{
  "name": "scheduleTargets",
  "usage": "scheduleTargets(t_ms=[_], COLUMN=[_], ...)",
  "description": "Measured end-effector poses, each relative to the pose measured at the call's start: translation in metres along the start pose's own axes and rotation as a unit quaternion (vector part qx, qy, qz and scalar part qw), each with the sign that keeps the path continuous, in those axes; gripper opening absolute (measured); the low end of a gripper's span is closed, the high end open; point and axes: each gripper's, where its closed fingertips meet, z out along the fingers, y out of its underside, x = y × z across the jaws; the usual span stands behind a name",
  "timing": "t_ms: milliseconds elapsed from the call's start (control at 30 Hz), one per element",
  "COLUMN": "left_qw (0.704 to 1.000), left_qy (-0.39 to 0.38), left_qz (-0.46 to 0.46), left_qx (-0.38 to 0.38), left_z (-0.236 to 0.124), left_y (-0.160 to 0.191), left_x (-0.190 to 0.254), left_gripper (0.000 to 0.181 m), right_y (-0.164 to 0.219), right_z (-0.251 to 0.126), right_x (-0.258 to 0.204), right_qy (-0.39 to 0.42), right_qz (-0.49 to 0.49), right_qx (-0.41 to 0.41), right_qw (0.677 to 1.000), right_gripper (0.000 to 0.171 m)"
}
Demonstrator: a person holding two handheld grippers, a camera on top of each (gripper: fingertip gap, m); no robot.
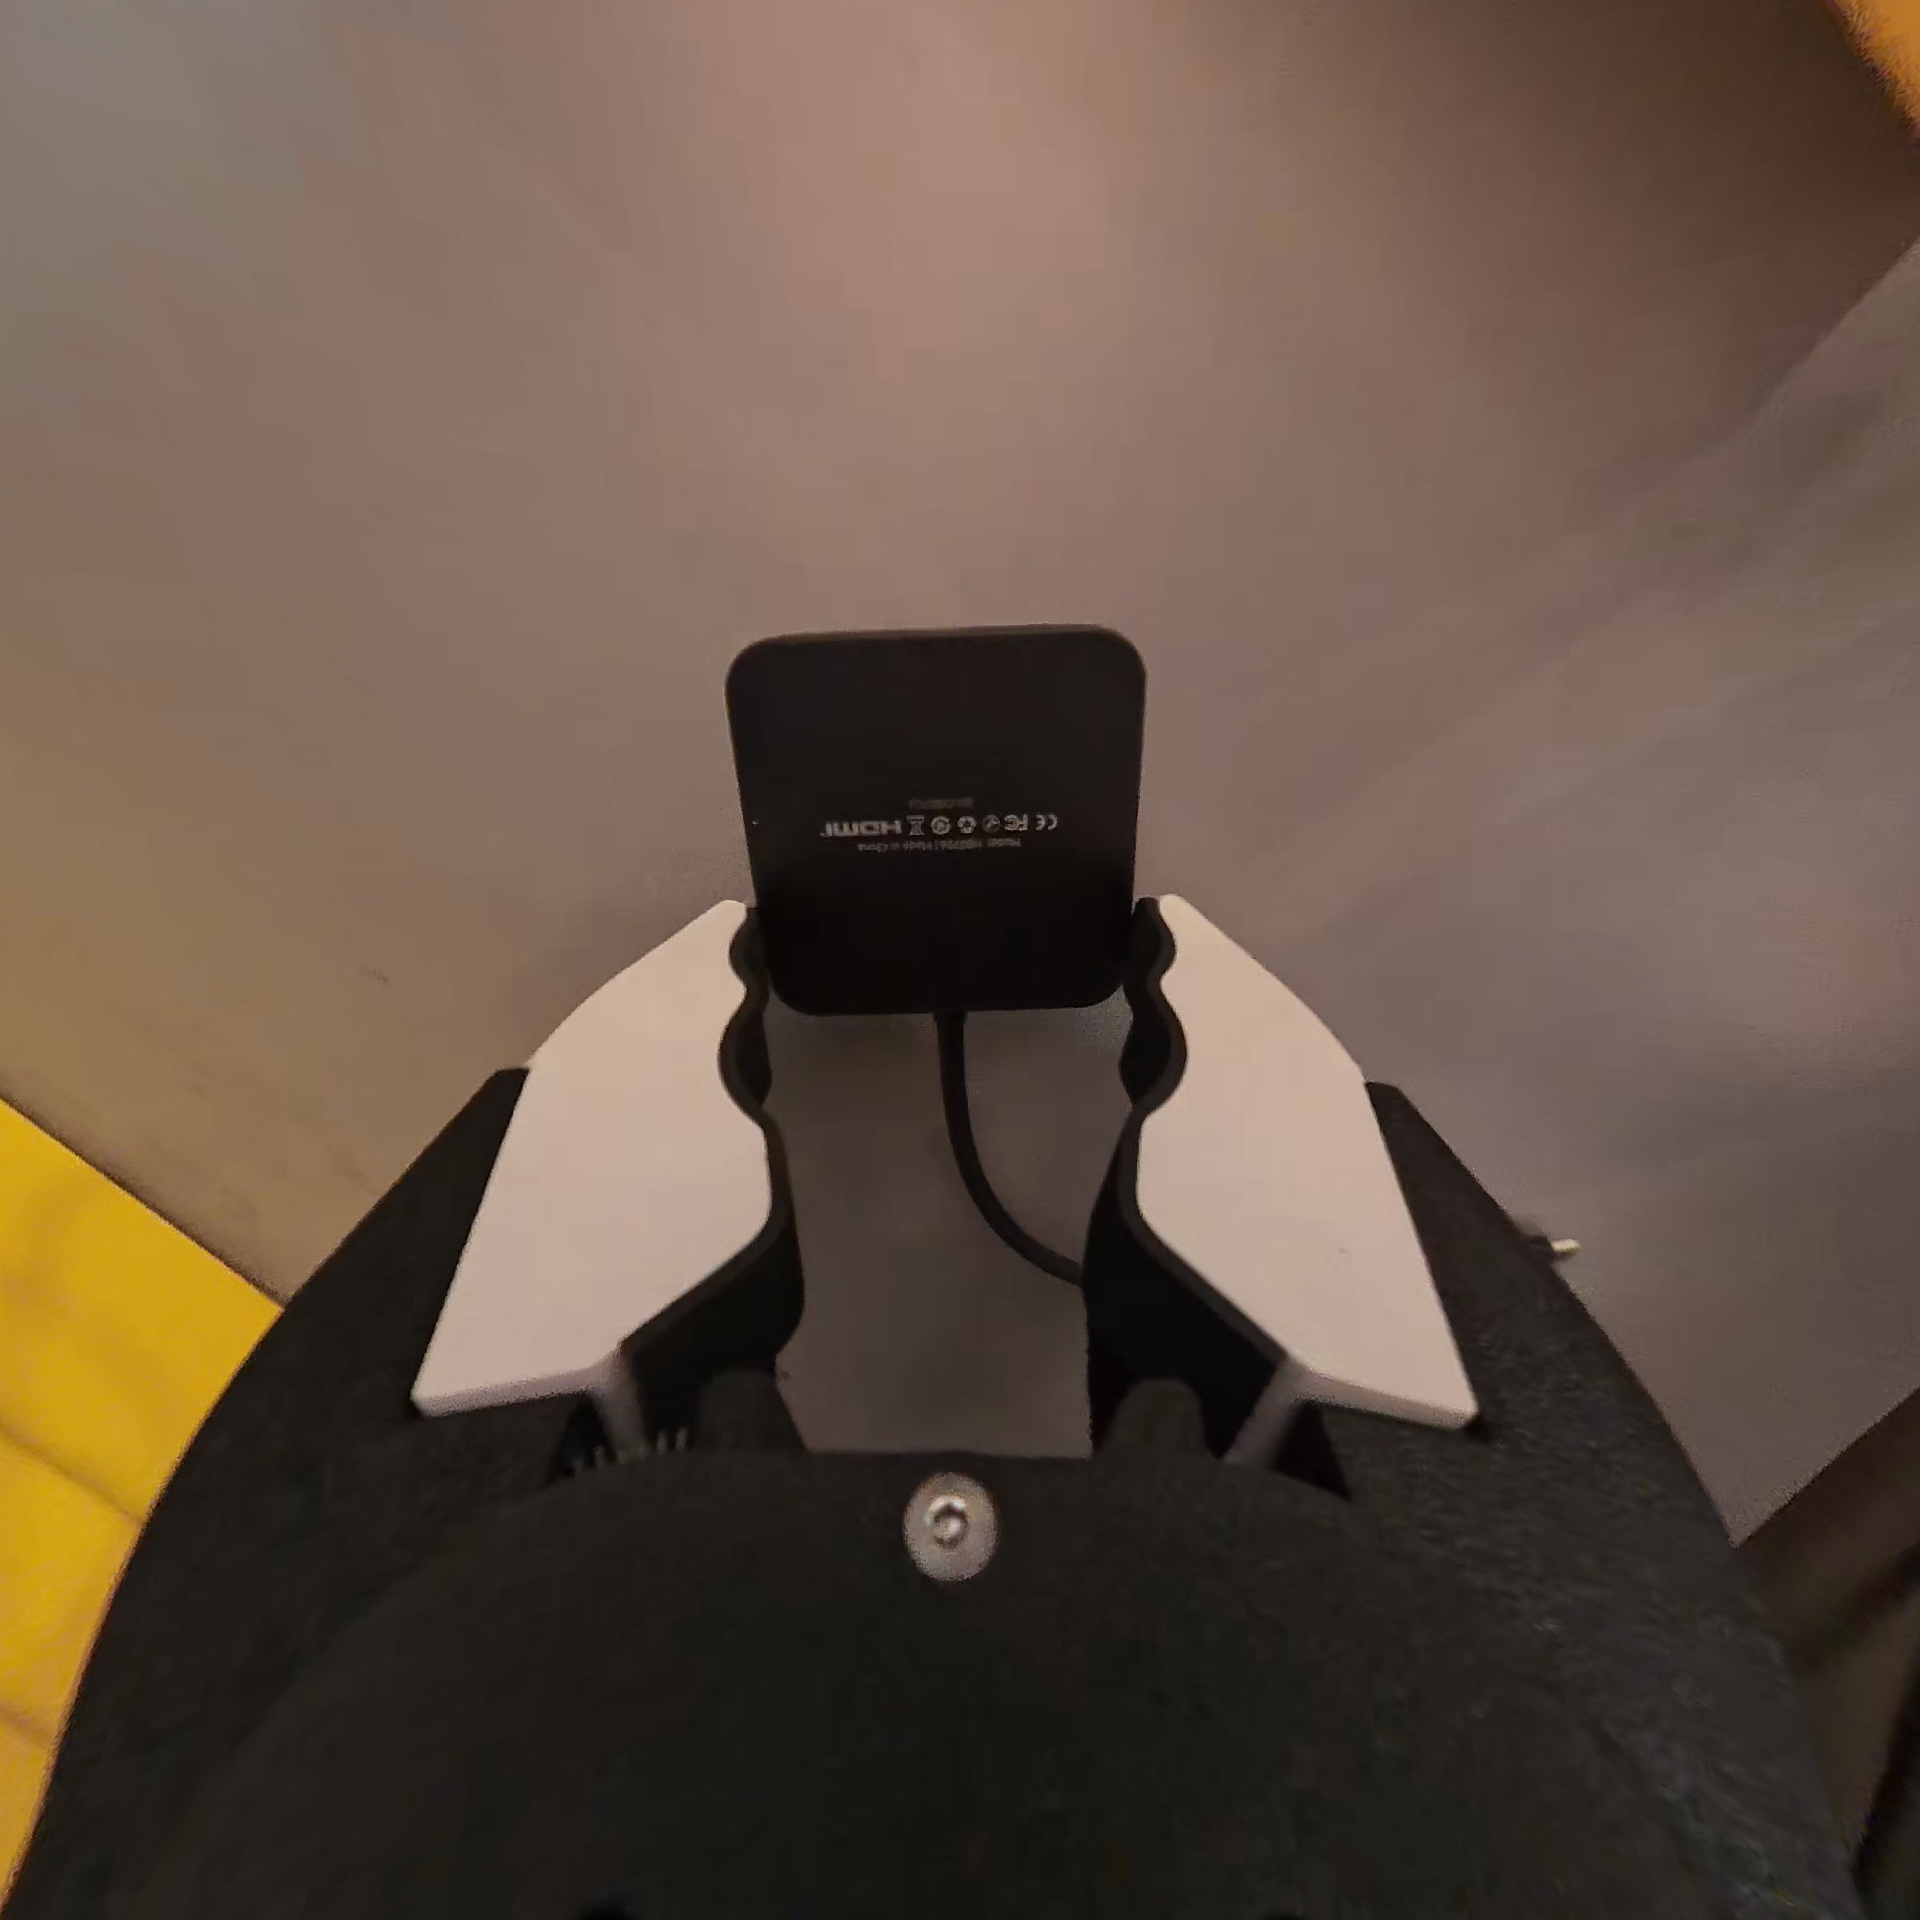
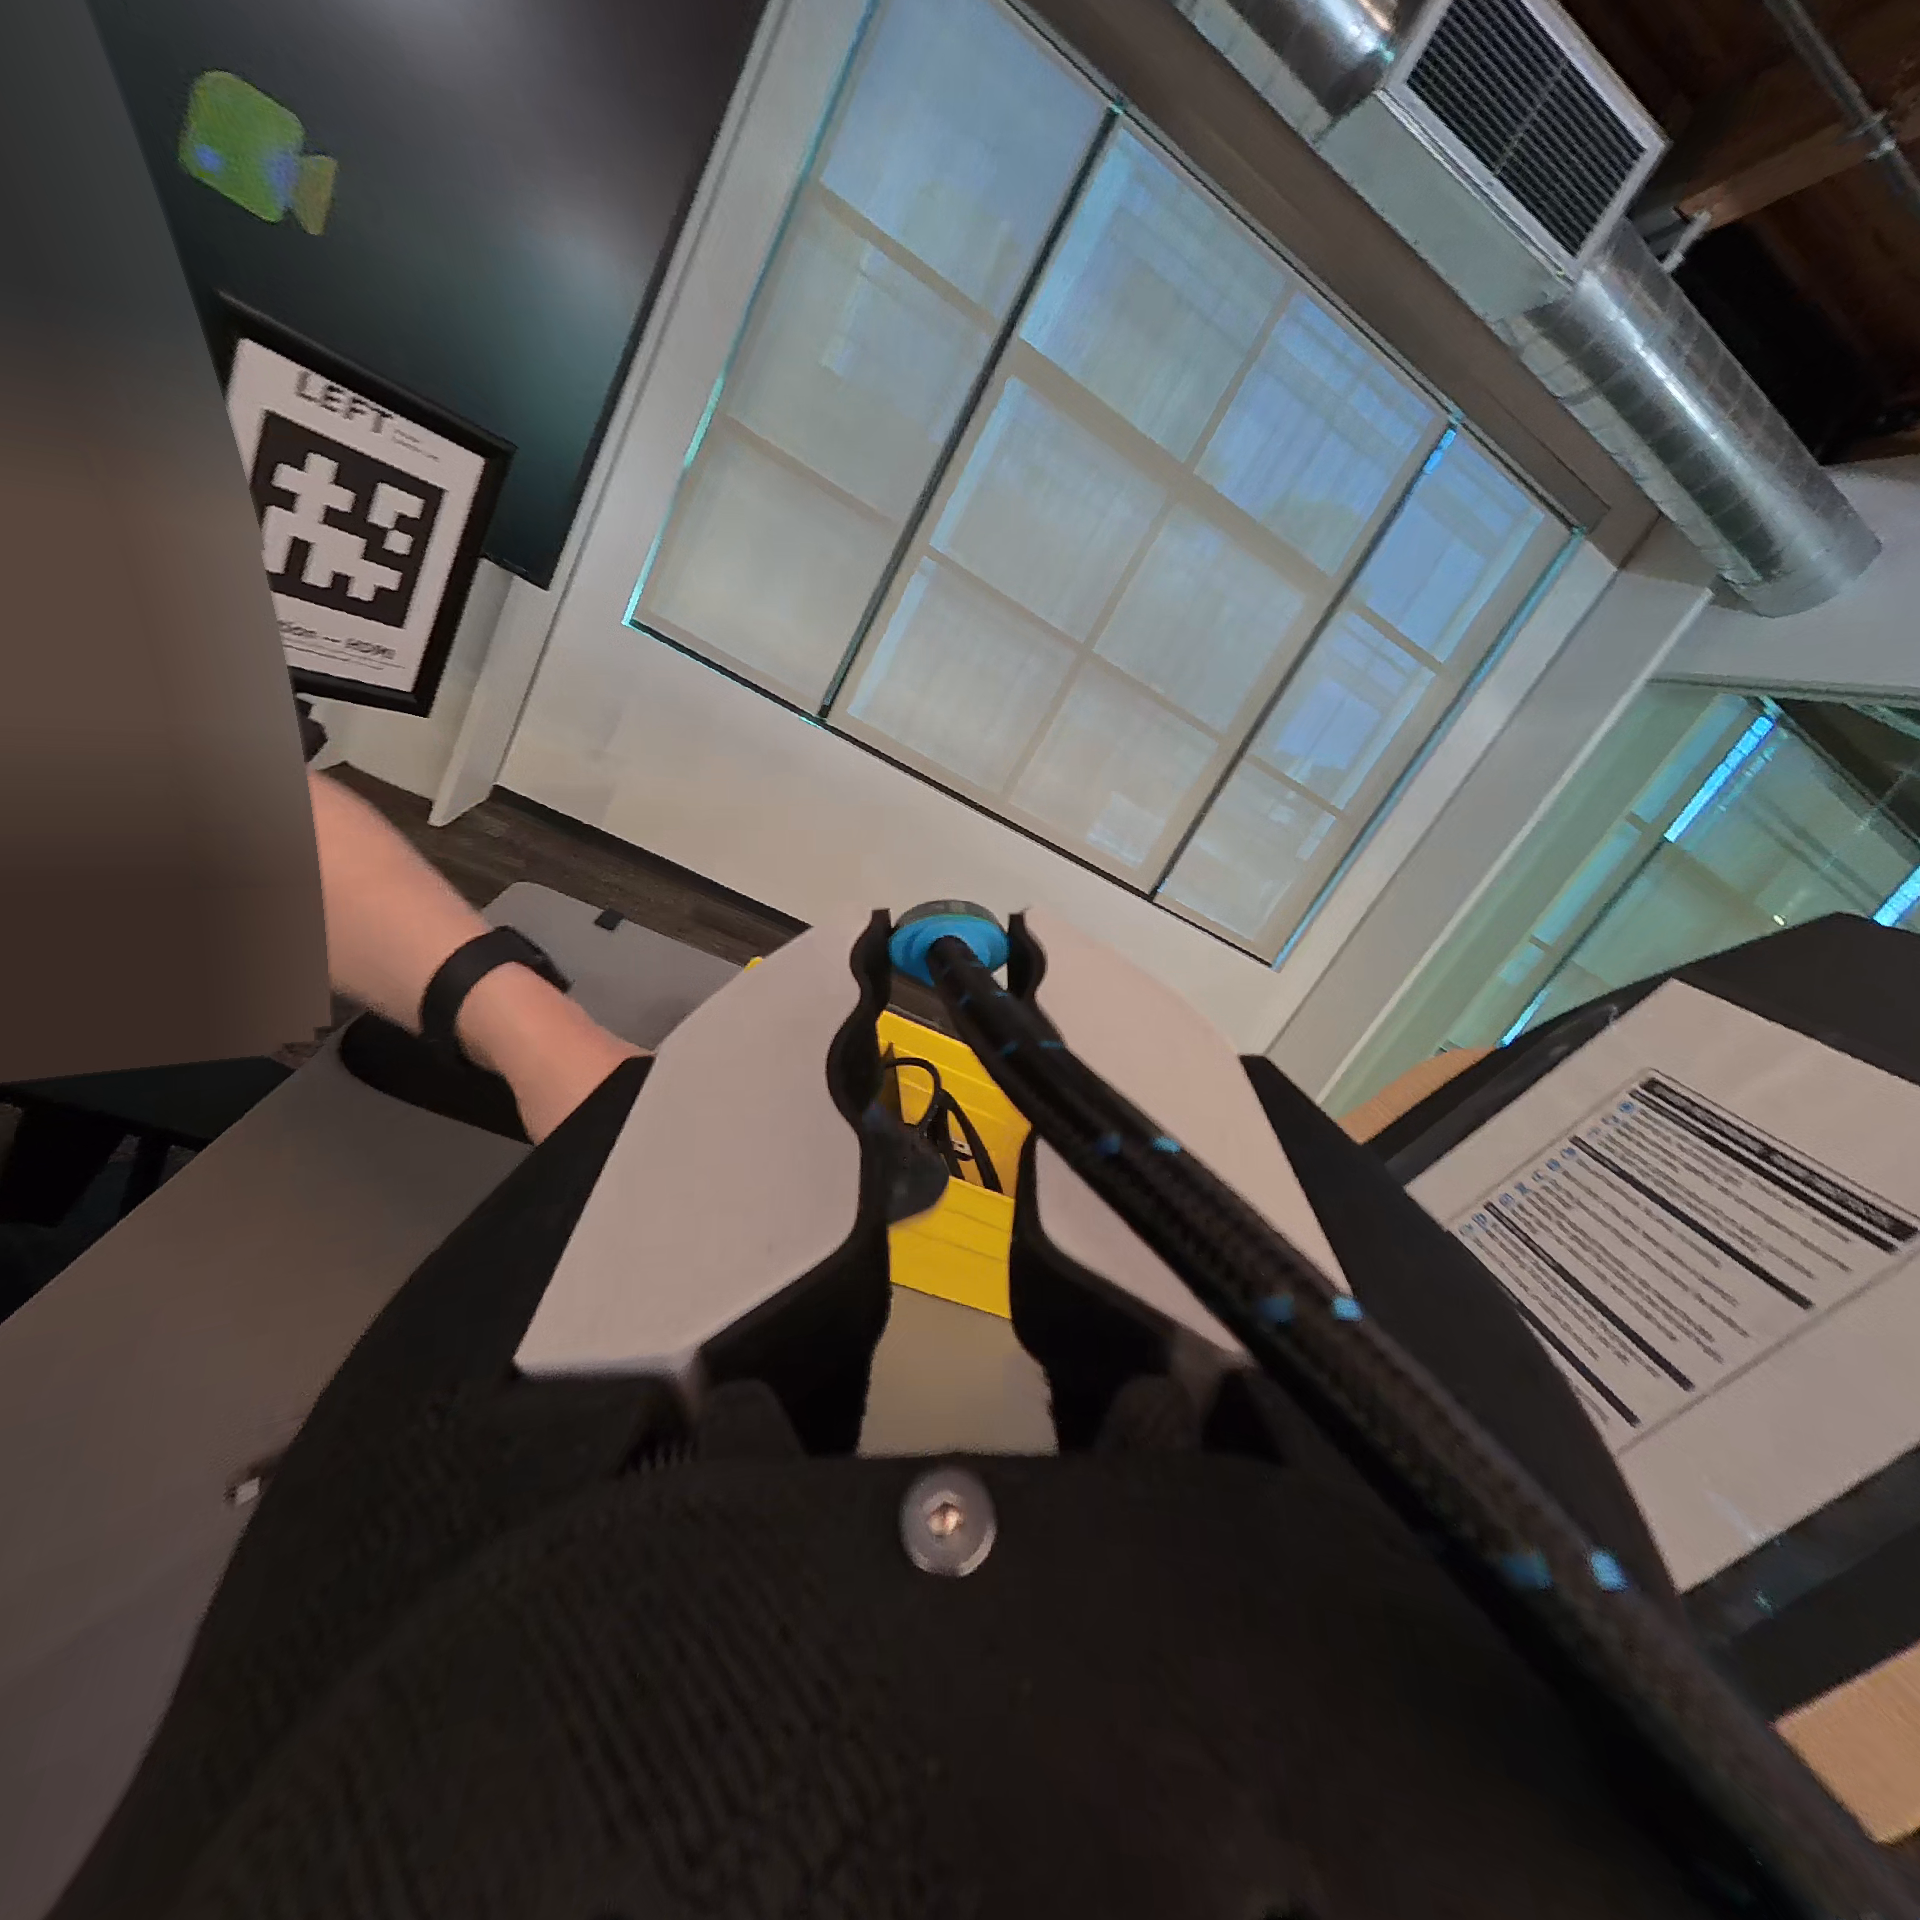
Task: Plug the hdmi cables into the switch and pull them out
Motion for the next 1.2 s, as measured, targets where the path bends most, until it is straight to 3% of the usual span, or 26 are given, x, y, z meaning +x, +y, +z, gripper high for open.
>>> scheduleTargets(t_ms=[133,233,400,533,733,833,1200], left_qw=[0.990,0.963,0.876,0.806,0.706,0.670,0.602], left_qy=[-0.019,-0.047,-0.082,-0.112,-0.220,-0.255,-0.305], left_qz=[-0.015,-0.025,-0.039,-0.011,0.073,0.095,0.173], left_qx=[0.138,0.264,0.474,0.581,0.669,0.691,0.717], left_z=[-0.029,-0.061,-0.130,-0.176,-0.230,-0.244,-0.251], left_y=[-0.037,-0.070,-0.119,-0.149,-0.175,-0.180,-0.181], left_x=[-0.004,-0.010,-0.021,-0.023,-0.011,-0.001,0.026], left_gripper=[0.066,0.066,0.067,0.067,0.067,0.066,0.066], right_y=[0.002,0.003,0.006,0.013,0.017,0.019,0.030], right_z=[0.001,0.003,0.010,0.017,0.021,0.020,0.021], right_x=[0.011,0.016,0.021,0.023,0.026,0.029,0.033], right_qy=[0.032,0.057,0.087,0.094,0.083,0.085,0.068], right_qz=[0.023,0.040,0.092,0.158,0.268,0.300,0.406], right_qx=[-0.004,-0.006,0.005,0.026,0.081,0.098,0.147], right_qw=[0.999,0.998,0.992,0.983,0.956,0.945,0.899], right_gripper=[0.021,0.022,0.021,0.022,0.021,0.021,0.022])
